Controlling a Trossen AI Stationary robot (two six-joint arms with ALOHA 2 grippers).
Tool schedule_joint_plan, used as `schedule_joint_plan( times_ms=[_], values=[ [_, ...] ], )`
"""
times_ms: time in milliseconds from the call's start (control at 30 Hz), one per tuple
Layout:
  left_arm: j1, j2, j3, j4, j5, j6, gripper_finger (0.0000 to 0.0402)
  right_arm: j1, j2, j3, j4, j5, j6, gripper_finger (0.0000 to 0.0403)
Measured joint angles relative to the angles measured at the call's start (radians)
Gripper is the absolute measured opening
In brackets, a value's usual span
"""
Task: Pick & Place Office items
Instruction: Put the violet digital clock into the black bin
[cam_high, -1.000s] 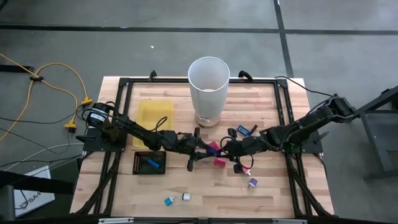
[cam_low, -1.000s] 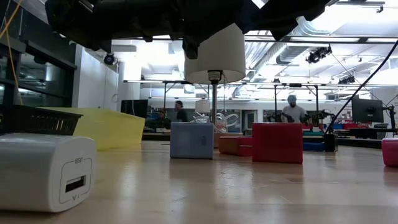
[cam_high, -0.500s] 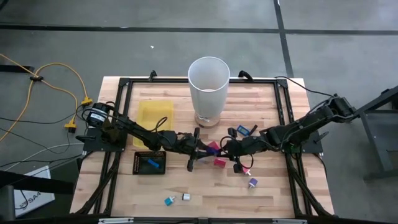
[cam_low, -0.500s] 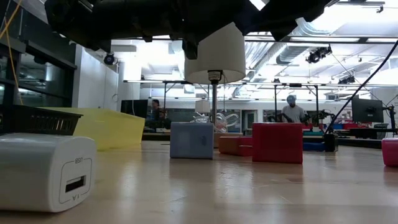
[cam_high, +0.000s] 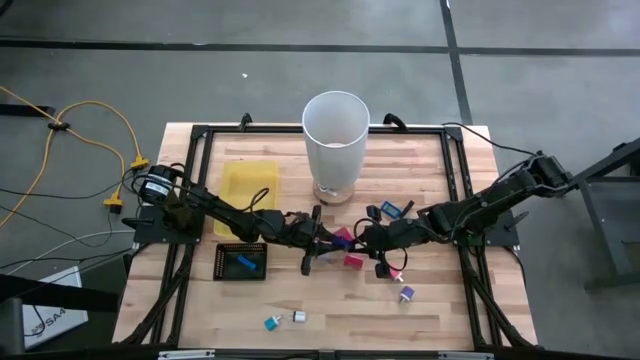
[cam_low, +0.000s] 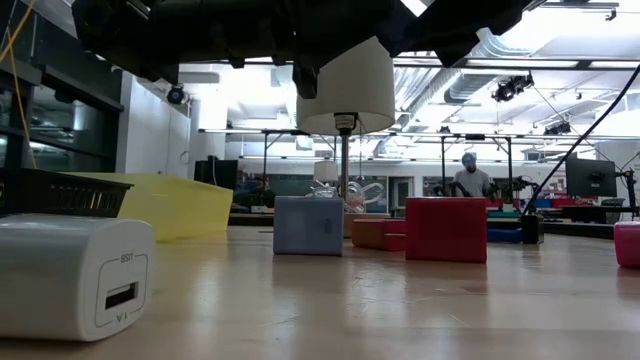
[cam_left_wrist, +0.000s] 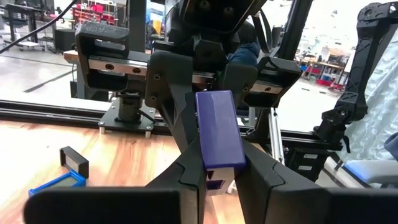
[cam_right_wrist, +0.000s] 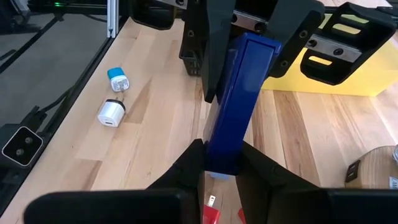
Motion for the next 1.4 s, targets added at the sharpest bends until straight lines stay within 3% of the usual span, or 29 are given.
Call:
schedule_joint_plan(
  times_ms=[200,800,1400],
  values=[
    [0.000,0.000,0.000,0.000,0.000,0.000,0.0052,0.000,0.000,0.000,0.000,0.000,0.000,0.0060],
    [0.000,0.000,0.000,-0.001,0.002,0.001,0.0051,0.000,0.000,0.000,-0.006,-0.002,0.020,0.0156],
    [0.000,0.000,0.000,0.000,0.001,0.001,0.0055,0.000,-0.001,0.000,-0.287,-0.004,0.153,0.0165]
  ],
)
